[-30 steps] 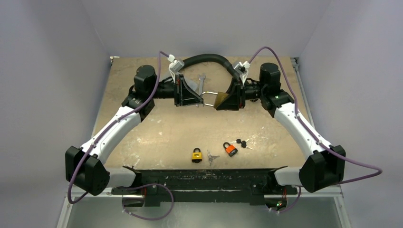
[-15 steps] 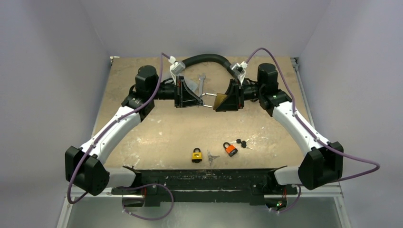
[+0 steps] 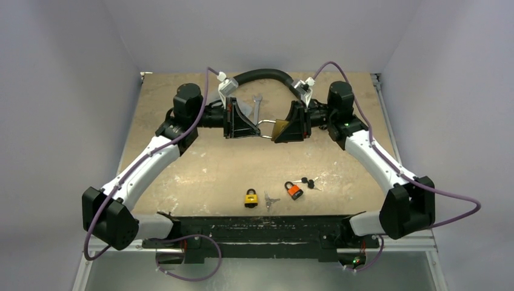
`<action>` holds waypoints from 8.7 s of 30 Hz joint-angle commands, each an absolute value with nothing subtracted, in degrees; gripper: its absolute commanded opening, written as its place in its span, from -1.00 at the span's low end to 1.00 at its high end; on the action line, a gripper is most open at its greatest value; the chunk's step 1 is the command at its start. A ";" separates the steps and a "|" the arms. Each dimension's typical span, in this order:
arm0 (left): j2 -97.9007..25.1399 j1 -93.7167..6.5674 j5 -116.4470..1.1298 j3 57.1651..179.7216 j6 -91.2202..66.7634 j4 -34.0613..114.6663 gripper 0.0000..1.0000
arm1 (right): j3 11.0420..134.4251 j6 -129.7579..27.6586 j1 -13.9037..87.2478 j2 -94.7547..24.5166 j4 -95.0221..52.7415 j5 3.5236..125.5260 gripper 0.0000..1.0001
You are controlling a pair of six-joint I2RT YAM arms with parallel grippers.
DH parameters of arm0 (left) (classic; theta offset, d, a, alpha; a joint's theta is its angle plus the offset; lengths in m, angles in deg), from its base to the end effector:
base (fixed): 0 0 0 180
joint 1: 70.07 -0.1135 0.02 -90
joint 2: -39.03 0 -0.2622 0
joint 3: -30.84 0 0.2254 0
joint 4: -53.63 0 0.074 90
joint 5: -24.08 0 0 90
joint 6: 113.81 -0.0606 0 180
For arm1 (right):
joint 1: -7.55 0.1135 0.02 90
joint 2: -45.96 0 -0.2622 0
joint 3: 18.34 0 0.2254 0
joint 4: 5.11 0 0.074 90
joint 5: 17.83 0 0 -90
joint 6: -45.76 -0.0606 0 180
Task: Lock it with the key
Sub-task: Lock the lock, then remove the key from the lock, then place the lock at the center of the board, then place the key at the center of the board.
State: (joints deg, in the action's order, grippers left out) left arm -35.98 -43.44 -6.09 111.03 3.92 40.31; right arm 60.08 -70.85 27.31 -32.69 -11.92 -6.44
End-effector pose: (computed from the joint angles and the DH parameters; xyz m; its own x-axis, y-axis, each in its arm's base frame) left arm 0.2269 -0.1724 0.3723 -0.5728 0.0256 -0.8193 0.8177 0.0876 -0.5690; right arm 0.2426 0.1503 0.3591 -0.5432 -0.1011 -0.8335 -0.8267 -0.1094 0.5520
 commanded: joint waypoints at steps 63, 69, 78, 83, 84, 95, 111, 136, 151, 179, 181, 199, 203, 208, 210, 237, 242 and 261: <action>-36.04 -47.05 -7.76 110.85 16.54 58.94 0.01 | 58.19 -83.80 29.07 -28.22 12.75 1.86 -1.00; -36.60 -47.05 -7.57 105.40 28.67 77.23 -0.53 | 56.93 -87.82 29.10 -28.70 17.28 2.73 -1.00; -35.68 -49.34 -7.63 108.27 20.66 64.29 -1.00 | 57.70 -80.19 27.78 -27.03 6.78 2.06 0.40; -34.69 -50.79 -4.77 108.38 21.02 64.01 -1.00 | 61.36 -66.38 25.17 -26.14 -9.95 1.77 0.39; -34.59 -50.87 -4.45 108.49 21.13 64.04 -1.00 | 61.61 -64.52 24.65 -26.07 -12.04 1.39 0.35; -34.56 -50.83 -2.23 108.41 21.78 64.98 -1.00 | 63.20 -56.28 23.80 -27.08 -22.70 0.72 -0.10; -35.00 -50.83 -1.40 108.59 22.10 65.53 -1.00 | 65.11 -49.04 23.80 -28.53 -31.57 -0.43 -0.23; -35.75 -54.41 -0.38 111.89 24.90 67.10 -1.00 | 66.00 -42.18 23.55 -29.56 -38.37 -0.78 -1.00; -37.52 -62.32 3.76 114.59 21.46 62.42 -1.00 | 65.45 -43.35 22.83 -28.95 -37.95 4.12 -1.00; -43.16 -66.67 -22.21 115.24 -80.73 -44.22 -1.00 | 63.75 -35.00 38.14 -32.96 -36.47 17.03 -1.00; -43.34 -66.65 -23.59 114.10 -81.57 -44.27 -1.00 | 63.39 -34.50 38.94 -32.88 -36.73 17.29 -1.00; -58.59 -60.47 -24.30 109.14 -87.88 -43.08 -1.00 | 60.26 -31.45 40.75 -32.68 -37.55 19.94 -1.00; -61.44 -60.49 -24.04 110.80 -83.49 -37.71 -1.00 | 59.67 -29.18 42.03 -33.20 -38.53 21.61 -1.00; -63.34 -60.49 -24.68 112.92 -79.91 -32.72 -0.93 | 59.68 -27.84 42.93 -33.60 -38.82 22.29 -1.00; -64.69 -60.45 -25.03 113.90 -79.37 -32.02 -0.86 | 59.68 -27.76 43.32 -33.98 -38.71 22.24 -1.00; -62.85 -72.03 -17.25 124.42 -72.54 -31.24 0.97 | 61.96 -16.82 54.23 -37.86 -42.80 35.71 -1.00; -57.79 -79.10 -10.70 123.58 -61.65 -22.43 1.00 | 66.63 -13.58 59.41 -43.75 -47.05 39.61 -1.00; -46.80 -82.55 -5.43 115.81 -42.55 -3.58 1.00 | 74.88 -9.98 69.00 -59.06 -46.26 47.11 -1.00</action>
State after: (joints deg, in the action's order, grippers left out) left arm -50.01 -81.71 -7.33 116.25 -46.16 -8.59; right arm 71.99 -11.83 68.78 -57.98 -47.09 45.07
